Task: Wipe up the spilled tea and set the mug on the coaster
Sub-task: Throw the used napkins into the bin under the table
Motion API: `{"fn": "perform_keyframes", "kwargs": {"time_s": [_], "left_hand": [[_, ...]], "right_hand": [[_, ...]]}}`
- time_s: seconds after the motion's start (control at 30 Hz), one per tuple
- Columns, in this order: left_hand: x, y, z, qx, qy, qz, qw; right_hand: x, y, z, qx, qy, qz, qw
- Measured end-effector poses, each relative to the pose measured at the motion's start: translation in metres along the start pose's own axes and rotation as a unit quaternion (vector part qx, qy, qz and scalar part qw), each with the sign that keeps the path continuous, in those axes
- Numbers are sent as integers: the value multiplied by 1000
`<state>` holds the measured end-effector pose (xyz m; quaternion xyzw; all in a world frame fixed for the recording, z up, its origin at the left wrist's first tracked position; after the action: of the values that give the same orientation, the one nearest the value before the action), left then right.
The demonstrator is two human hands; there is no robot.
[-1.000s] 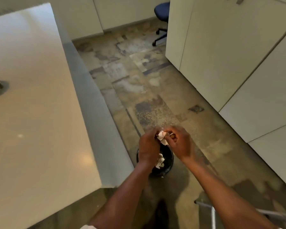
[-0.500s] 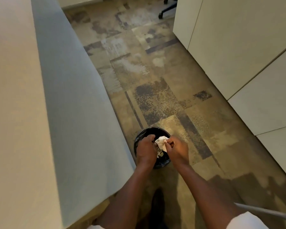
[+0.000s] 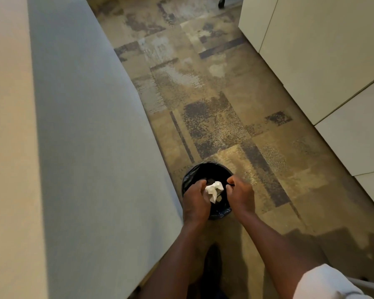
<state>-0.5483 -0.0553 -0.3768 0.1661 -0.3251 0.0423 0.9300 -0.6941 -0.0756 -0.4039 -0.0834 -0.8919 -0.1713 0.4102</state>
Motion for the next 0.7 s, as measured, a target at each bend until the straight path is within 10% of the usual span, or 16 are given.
{"fn": "perform_keyframes", "kwargs": {"time_s": [0.7], "left_hand": [[56,26,65,-41,-16,14,999]], "right_hand": [[60,12,-65,27,1,3,1000]]}}
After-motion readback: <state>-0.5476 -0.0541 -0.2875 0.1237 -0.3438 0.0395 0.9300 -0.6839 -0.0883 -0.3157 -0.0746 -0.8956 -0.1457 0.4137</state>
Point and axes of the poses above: each hand's wrist, its own y-axis away from the middle knuckle, its own x-axis out of the back of the hand, z = x × y, the point moved 2 cm from there along -y, towards the middle knuckle, and after that the axes turned 4 degrees about -x, right-handed, at the moved point
